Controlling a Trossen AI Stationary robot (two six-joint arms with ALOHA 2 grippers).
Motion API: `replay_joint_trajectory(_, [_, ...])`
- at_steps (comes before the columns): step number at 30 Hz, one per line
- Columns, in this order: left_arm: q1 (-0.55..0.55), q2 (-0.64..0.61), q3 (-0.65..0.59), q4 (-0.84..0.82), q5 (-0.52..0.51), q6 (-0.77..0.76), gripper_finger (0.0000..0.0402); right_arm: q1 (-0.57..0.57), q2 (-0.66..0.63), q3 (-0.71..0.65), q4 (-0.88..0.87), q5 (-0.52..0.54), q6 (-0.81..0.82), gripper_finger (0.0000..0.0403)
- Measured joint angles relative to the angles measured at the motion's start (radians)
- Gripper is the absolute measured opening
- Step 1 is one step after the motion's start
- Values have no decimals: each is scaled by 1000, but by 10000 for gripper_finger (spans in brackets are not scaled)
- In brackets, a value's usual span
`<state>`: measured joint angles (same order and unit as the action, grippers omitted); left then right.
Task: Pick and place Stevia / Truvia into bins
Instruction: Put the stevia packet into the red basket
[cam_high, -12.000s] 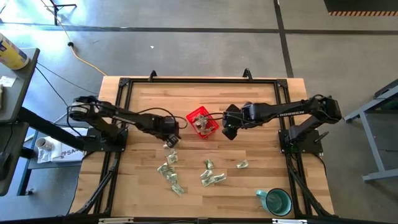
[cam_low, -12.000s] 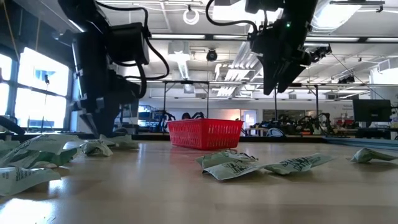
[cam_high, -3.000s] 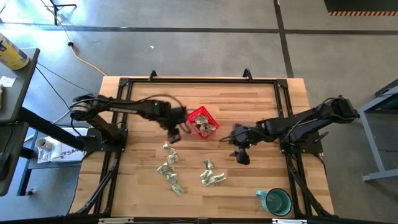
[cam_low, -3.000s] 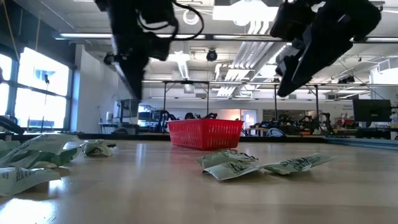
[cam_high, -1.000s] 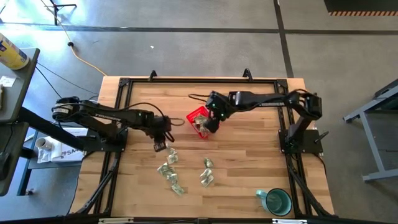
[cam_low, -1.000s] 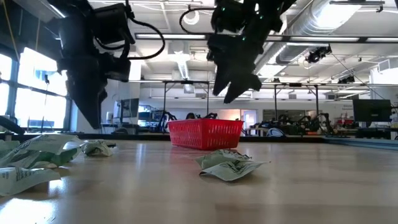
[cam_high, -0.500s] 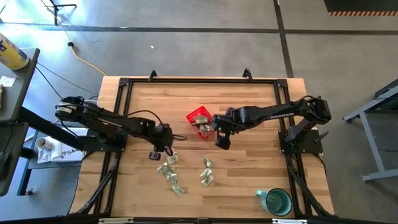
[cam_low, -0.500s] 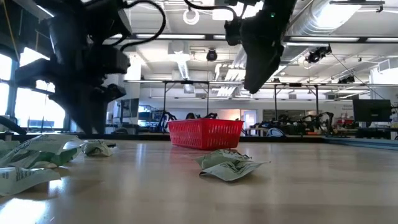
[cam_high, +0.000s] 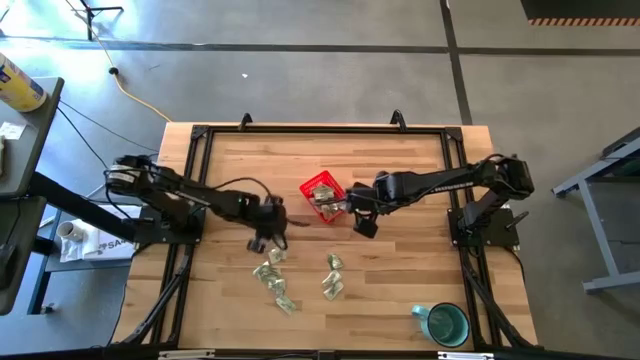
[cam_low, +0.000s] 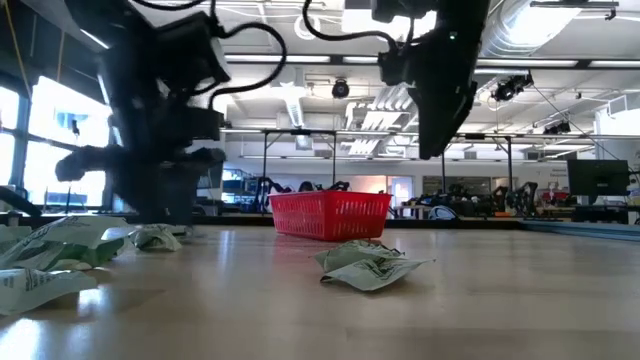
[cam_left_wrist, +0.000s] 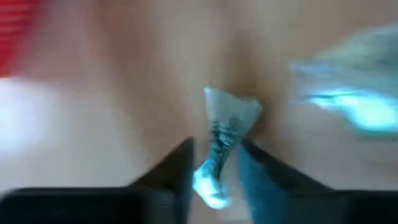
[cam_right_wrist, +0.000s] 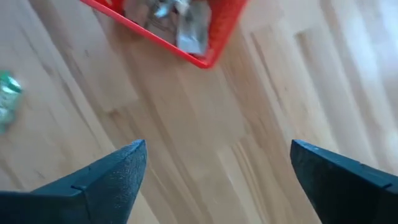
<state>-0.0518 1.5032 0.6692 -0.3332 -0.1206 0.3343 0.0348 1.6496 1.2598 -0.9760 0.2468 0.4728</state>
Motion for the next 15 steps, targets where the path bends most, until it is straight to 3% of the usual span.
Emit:
replay_joint_trajectory(3, [56,5,35,-28,-142,69,41,24,-22,0,-52,61,20,371])
replay_joint_trajectory(4, [76,4,61,-37,-174,85,25,33,-36,0,-73,83,26,365])
replay_joint_trajectory(10, [188,-5,332,-259,-190,93,42,79,-131,0,-221,182,125,344])
replay_joint_trajectory(15, [243,28,552,-227,23,124,21,105,-205,0,-258,215,195,343])
